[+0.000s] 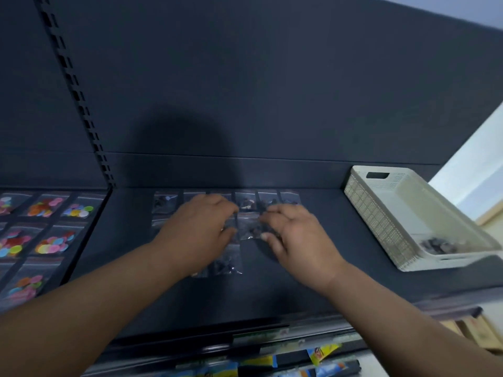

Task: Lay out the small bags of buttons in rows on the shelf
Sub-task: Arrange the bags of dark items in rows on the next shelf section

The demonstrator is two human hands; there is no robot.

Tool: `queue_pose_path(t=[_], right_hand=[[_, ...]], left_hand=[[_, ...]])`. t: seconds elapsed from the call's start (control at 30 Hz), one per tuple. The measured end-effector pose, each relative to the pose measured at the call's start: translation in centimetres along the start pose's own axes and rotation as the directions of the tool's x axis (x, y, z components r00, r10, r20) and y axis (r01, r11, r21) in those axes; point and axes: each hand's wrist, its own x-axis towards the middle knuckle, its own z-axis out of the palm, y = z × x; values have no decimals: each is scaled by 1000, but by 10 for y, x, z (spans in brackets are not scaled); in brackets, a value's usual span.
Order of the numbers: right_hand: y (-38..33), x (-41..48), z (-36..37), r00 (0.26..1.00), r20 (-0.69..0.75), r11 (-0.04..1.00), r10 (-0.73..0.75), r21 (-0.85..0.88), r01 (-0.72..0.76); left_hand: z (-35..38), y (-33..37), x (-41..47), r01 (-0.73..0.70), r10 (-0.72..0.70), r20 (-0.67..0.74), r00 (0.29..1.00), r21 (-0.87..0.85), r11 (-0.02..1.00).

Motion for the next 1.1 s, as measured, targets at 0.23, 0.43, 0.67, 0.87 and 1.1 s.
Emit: queue_pose_path(t=[0.23, 0.43, 0.67, 0.87, 1.1], right_hand=[[74, -16, -68, 991, -99, 994, 84, -56, -90], [171, -42, -108, 960, -47, 961, 278, 10, -278], [278, -60, -122, 751, 436, 846, 496, -47, -531], [317, -58, -106, 597, 708, 896, 376, -115, -428], [341, -51, -86, 668, 713, 921, 215, 79, -381]], left_hand=[[10, 70, 55, -95, 95, 0, 996, -43, 995], [41, 144, 111, -111, 118, 63, 991, -113, 987], [85, 214, 165, -81, 114, 191, 975, -174, 981], [111, 231, 186, 13, 40, 319, 947, -161, 987], [113, 237, 195, 107, -44, 327, 944, -177, 978]])
